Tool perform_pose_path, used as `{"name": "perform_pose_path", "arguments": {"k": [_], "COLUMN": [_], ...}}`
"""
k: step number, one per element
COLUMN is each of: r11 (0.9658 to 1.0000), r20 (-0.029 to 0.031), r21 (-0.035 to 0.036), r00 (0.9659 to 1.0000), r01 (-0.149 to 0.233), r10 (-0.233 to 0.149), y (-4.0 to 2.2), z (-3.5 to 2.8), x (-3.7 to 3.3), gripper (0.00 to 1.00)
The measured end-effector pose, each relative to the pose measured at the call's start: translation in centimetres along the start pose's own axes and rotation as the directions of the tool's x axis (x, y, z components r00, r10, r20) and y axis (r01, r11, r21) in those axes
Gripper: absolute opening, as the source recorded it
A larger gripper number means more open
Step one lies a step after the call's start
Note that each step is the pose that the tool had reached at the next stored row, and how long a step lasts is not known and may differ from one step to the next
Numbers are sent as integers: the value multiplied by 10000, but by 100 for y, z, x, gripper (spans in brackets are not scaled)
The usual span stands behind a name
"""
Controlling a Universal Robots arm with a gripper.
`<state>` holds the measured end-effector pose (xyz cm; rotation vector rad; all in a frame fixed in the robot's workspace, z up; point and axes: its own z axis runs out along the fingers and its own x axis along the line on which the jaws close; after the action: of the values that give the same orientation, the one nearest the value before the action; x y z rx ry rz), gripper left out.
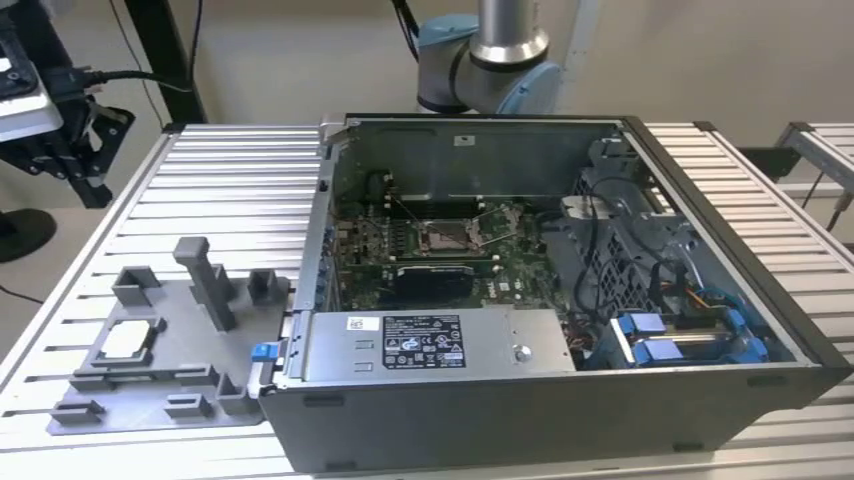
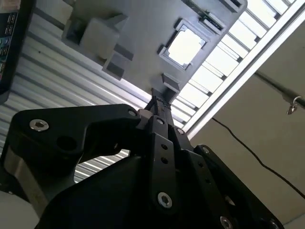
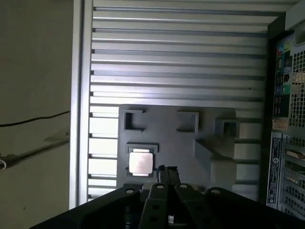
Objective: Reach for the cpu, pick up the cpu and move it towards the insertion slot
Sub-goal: 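Reach for the cpu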
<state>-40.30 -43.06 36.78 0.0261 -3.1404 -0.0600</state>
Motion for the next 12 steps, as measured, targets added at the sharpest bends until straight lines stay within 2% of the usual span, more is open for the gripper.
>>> {"name": "perform_pose_path", "arguments": {"k": [6, 12], "r11": [10000, 10000], "r20": [0, 0], "r21": [-1, 1], "r00": [10000, 10000], "r01": [-5, -8], "r10": [5, 8], "y": [-64, -99], "z": [7, 14], "x": [120, 149], "gripper": [0, 0]}}
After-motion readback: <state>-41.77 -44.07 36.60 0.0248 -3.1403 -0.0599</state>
